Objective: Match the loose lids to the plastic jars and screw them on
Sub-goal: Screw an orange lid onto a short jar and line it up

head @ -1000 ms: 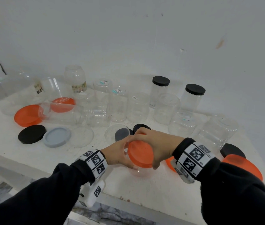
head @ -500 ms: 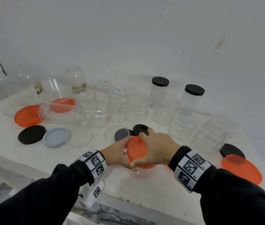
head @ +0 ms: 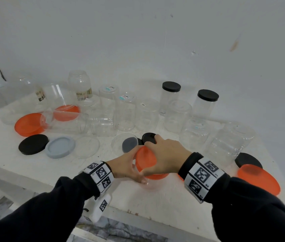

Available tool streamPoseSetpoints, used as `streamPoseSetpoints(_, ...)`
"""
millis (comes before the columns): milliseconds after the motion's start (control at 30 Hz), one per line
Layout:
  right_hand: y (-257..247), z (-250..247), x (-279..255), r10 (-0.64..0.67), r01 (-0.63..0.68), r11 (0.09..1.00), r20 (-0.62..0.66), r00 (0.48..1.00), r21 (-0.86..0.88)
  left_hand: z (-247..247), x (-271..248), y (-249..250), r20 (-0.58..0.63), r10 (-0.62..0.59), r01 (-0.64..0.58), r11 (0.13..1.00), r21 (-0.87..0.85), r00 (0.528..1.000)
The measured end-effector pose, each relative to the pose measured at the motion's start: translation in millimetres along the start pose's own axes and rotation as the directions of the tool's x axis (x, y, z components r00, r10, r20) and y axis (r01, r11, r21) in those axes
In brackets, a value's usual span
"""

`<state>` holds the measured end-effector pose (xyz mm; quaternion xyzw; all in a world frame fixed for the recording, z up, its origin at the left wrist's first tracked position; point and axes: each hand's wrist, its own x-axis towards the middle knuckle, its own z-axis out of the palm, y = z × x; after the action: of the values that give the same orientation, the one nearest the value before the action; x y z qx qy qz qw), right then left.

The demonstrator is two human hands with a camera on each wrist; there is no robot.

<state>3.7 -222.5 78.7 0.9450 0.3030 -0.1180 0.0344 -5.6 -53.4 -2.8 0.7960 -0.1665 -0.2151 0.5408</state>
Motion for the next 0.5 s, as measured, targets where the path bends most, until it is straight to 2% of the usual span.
streamPoseSetpoints(67, 0.9, -0.1, -1.8, -0.015, 0.015, 1.0, 0.021, 1.0, 0.019, 0.1, 1.5, -2.1, -0.01, -0.003, 0.003, 1.0, 0.02, 1.0)
streamPoseSetpoints(167, 7.2, -5.5, -2.5, -0.165, 0.133, 0.973, 0.165, 0.973, 0.188, -0.3, 2.1, -2.7, -0.021, -0.005, 0.006, 1.0, 0.028, 1.0)
streamPoseSetpoints(233, 8.7, -5.9, -1.1, -0.215, 0.17, 0.96, 0.2, 0.956, 0.221, -0.6, 1.7, -2.1, -0.011, 0.006, -0.006, 1.0, 0.018, 1.0)
streamPoseSetpoints(300, 6.0, -1.3, 0.4, -0.181, 0.151, 0.97, 0.151, 0.972, 0.19, -0.4, 1.4, -1.8, -0.013, 0.003, -0.003, 1.0, 0.0, 1.0)
streamPoseSetpoints(433, -8.7, 6.5, -1.2, -0.001, 0.004, 0.999, -0.058, 0.998, 0.041, -0.8, 2.7, -3.8, -0.024, -0.011, 0.01, 1.0, -0.028, 1.0)
streamPoseSetpoints(500, -8.4, 7.0, -1.0, 0.029, -0.032, 0.999, -0.076, 0.997, -0.034, -1.2, 3.1, -4.0, -0.018, -0.017, 0.017, 1.0, -0.019, 1.0)
